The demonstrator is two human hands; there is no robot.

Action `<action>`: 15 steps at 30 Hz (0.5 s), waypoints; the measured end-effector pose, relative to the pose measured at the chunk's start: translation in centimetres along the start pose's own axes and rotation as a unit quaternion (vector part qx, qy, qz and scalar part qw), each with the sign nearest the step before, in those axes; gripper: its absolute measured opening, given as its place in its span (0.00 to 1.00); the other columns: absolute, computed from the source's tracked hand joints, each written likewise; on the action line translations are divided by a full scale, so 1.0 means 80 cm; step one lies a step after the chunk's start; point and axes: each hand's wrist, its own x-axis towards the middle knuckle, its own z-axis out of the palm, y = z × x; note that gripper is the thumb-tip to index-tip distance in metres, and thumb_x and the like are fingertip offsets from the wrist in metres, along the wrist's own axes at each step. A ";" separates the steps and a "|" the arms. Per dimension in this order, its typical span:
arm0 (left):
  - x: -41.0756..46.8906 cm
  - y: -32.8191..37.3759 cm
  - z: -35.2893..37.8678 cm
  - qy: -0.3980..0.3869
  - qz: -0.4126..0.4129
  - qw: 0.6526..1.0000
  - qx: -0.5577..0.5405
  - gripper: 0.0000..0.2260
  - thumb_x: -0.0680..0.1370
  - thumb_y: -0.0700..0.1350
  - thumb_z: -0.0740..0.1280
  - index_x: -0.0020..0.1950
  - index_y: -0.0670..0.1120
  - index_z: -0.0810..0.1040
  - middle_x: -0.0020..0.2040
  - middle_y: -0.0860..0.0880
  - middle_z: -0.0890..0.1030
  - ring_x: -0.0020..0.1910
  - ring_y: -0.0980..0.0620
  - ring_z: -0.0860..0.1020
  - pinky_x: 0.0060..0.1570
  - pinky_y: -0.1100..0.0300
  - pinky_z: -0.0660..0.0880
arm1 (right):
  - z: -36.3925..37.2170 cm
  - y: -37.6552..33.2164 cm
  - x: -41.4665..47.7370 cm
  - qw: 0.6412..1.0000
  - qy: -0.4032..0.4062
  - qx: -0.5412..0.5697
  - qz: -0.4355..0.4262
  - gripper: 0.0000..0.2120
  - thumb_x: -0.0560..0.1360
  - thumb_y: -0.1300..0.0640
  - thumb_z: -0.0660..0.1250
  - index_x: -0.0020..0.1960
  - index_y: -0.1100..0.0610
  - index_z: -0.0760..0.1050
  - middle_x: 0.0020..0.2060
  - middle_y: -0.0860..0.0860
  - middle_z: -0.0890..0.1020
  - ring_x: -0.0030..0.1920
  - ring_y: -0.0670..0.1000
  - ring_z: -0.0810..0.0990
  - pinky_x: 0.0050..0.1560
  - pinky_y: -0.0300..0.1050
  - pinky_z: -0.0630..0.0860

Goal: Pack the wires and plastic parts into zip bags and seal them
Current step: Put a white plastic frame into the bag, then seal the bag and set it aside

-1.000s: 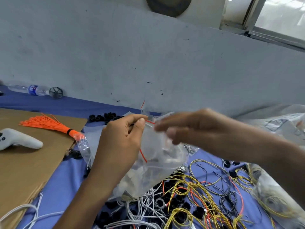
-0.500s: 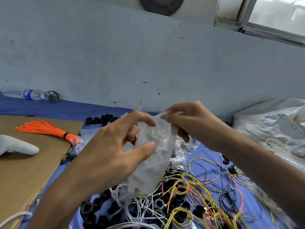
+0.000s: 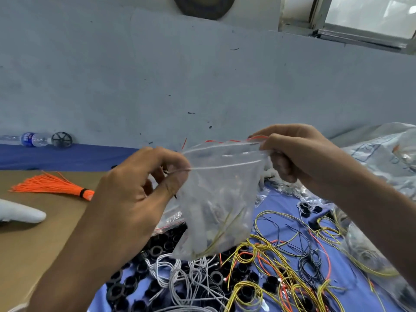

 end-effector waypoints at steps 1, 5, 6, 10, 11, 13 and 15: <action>0.001 -0.002 0.004 0.017 -0.007 1.000 -0.018 0.05 0.75 0.57 0.69 0.50 0.66 0.78 0.45 0.58 0.80 0.37 0.57 0.76 0.34 0.74 0.69 | -0.003 0.005 -0.006 1.000 -0.004 -0.016 0.000 0.14 0.75 0.67 0.61 0.45 0.57 0.84 0.21 0.51 0.66 0.21 0.49 0.60 0.22 0.36 0.58; 0.003 -0.017 0.017 0.012 -0.105 0.987 -0.119 0.16 0.71 0.57 0.76 0.56 0.68 0.79 0.43 0.56 0.83 0.38 0.56 0.79 0.40 0.64 0.76 | -0.010 0.025 -0.022 0.995 -0.049 -0.073 0.043 0.13 0.78 0.68 0.59 0.51 0.60 0.81 0.18 0.47 0.69 0.19 0.46 0.61 0.19 0.33 0.59; 0.003 -0.021 0.020 0.000 -0.141 0.980 -0.137 0.17 0.68 0.58 0.75 0.55 0.67 0.80 0.42 0.56 0.84 0.39 0.57 0.80 0.42 0.64 0.76 | -0.011 0.029 -0.024 0.993 -0.062 -0.086 0.054 0.13 0.78 0.68 0.59 0.52 0.59 0.81 0.19 0.46 0.70 0.19 0.46 0.61 0.19 0.33 0.59; 0.004 -0.030 0.033 -0.035 -0.227 0.958 -0.170 0.10 0.63 0.56 0.74 0.44 0.62 0.86 0.40 0.58 0.86 0.36 0.64 0.82 0.32 0.72 0.73 | -0.012 0.039 -0.029 0.983 -0.094 -0.134 0.082 0.15 0.76 0.67 0.61 0.50 0.52 0.83 0.19 0.49 0.69 0.19 0.47 0.62 0.20 0.34 0.61; 0.004 -0.030 0.033 -0.038 -0.230 0.957 -0.171 0.08 0.64 0.55 0.75 0.42 0.62 0.85 0.39 0.57 0.86 0.32 0.65 0.80 0.30 0.72 0.72 | -0.011 0.040 -0.029 0.981 -0.101 -0.141 0.087 0.15 0.75 0.66 0.61 0.50 0.50 0.83 0.20 0.48 0.70 0.19 0.47 0.62 0.20 0.35 0.61; 0.004 -0.030 0.031 -0.044 -0.229 0.956 -0.176 0.06 0.65 0.55 0.75 0.41 0.61 0.85 0.38 0.55 0.86 0.28 0.64 0.77 0.28 0.71 0.72 | -0.013 0.041 -0.030 0.979 -0.107 -0.149 0.091 0.15 0.75 0.64 0.63 0.48 0.48 0.83 0.20 0.49 0.70 0.19 0.47 0.63 0.21 0.35 0.61; 0.004 -0.028 0.031 -0.043 -0.220 0.957 -0.182 0.06 0.65 0.54 0.75 0.41 0.60 0.85 0.38 0.54 0.85 0.28 0.63 0.76 0.29 0.70 0.73 | -0.016 0.039 -0.029 0.980 -0.095 -0.158 0.075 0.10 0.76 0.59 0.66 0.47 0.46 0.83 0.21 0.49 0.70 0.20 0.48 0.63 0.21 0.35 0.62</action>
